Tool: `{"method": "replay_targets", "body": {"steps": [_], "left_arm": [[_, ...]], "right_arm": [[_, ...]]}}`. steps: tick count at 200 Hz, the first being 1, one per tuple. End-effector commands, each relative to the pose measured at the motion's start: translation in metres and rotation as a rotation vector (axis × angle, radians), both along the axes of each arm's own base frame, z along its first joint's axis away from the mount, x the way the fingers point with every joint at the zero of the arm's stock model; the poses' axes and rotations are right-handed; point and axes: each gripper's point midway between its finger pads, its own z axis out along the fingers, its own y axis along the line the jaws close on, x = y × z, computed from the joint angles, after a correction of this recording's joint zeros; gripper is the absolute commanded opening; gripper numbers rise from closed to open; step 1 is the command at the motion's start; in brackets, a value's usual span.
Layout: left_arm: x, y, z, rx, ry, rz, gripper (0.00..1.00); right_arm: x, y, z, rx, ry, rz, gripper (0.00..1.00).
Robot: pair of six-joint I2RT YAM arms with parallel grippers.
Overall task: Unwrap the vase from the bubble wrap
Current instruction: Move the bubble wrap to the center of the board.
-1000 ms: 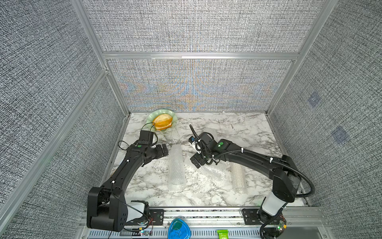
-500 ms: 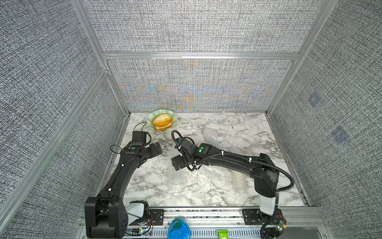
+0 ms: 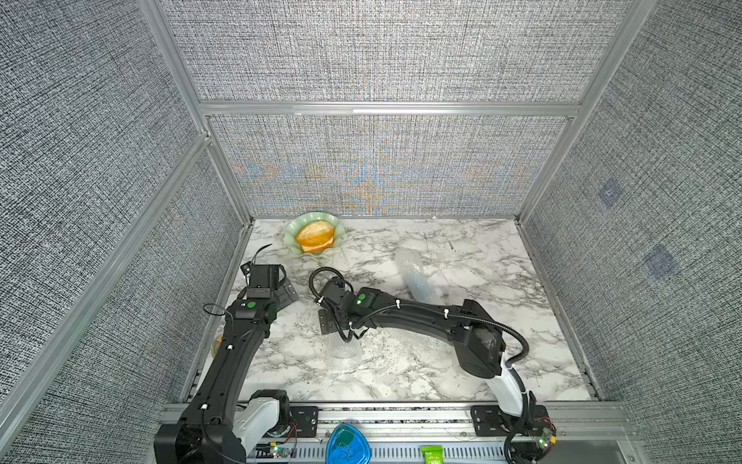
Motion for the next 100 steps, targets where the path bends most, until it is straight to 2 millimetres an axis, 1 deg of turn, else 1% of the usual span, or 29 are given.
{"method": "replay_targets", "body": {"steps": [1,43,69,86,100], "left_arm": [[0.001,0.008,0.005,0.022,-0.029,0.047,1.0],[0.002,0.008,0.007,0.015,-0.036,0.053,1.0],[0.002,0.008,0.009,0.01,-0.045,0.051,0.99],[0.003,0.008,0.009,0.006,-0.049,0.047,0.99],[0.002,0.007,0.008,0.003,-0.045,0.043,1.0]], "right_arm": [[0.002,-0.01,-0.011,-0.042,0.023,-0.09,0.91],[0.008,0.001,-0.036,-0.059,0.061,-0.113,0.85],[0.014,0.003,-0.043,-0.103,0.072,-0.107,0.74],[0.019,-0.002,-0.045,-0.145,0.054,-0.096,0.62],[0.022,-0.011,-0.044,-0.181,0.042,-0.084,0.57]]}}
